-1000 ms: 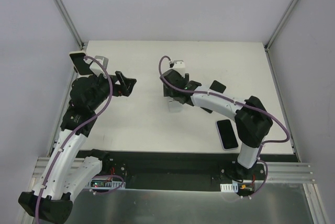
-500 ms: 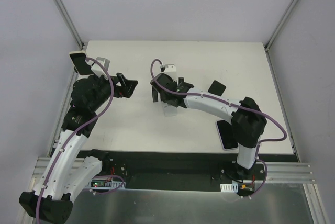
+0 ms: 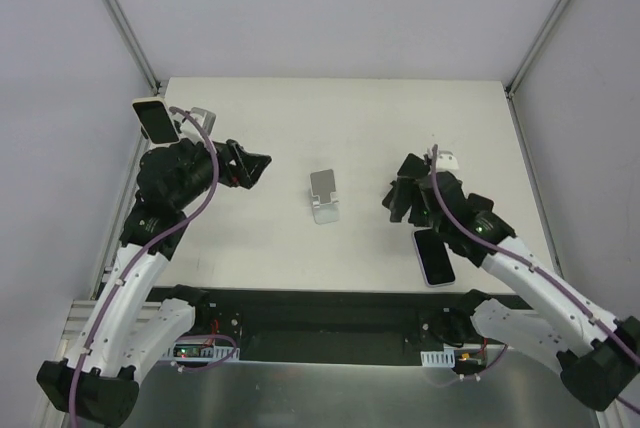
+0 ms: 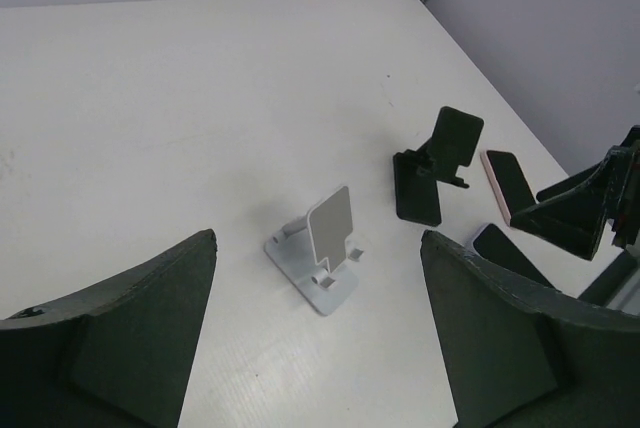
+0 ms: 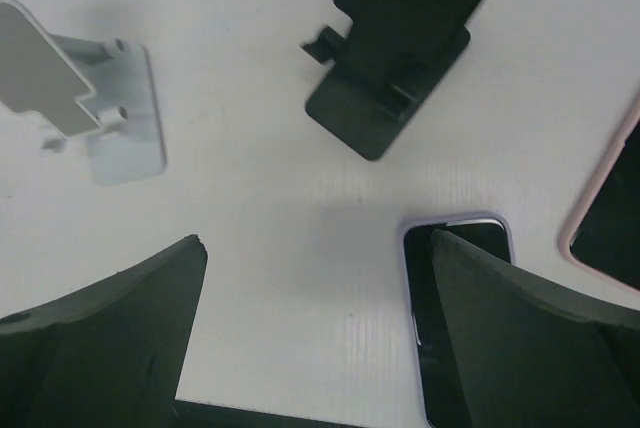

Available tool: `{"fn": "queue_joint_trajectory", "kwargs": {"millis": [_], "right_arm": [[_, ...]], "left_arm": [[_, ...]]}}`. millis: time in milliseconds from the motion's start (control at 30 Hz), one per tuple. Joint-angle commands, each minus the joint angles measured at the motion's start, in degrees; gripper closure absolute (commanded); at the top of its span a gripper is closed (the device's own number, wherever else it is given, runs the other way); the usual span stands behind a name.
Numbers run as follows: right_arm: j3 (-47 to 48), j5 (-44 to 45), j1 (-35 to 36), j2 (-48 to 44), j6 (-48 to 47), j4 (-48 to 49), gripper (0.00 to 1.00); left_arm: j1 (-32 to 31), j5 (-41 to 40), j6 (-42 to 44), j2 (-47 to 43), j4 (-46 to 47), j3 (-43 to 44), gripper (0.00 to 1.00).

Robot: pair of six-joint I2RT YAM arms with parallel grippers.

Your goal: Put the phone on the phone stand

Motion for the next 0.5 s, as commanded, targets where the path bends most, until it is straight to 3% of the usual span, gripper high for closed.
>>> {"fn": "queue_joint_trajectory", "kwargs": {"millis": [0,67,167,333,467], "right_arm": [[-7.53,-6.67,-3.49,-9.35,1.13,-0.84,0.04],[-7.54,-5.88,-3.57,-11.38,1.83,-0.83,0.04],[-5.87,-5.96,-3.66,-10.86,2.01,-1.36,0.04],[-5.87,-9.12,-3.66,-9.98,1.84,3.12,0.04],[-4.73,-11.32,-3.57,-12.70,0.87,0.41,0.04]], "left_arm": [[-0.41,10.29,-2.56,9.67,1.97,2.66,0.23],[-1.72,9.45,-4.40,14.08,-0.65,4.51,0.27],[-6.72,-2.38,-6.95,20.51,-9.28,9.70,0.19],[-24.30,-28.83,-10.90,22.45,-11.84,9.71,0.12],[-32.39,-41.68,-23.44,29.46,-15.95,13.56,0.09]]}}
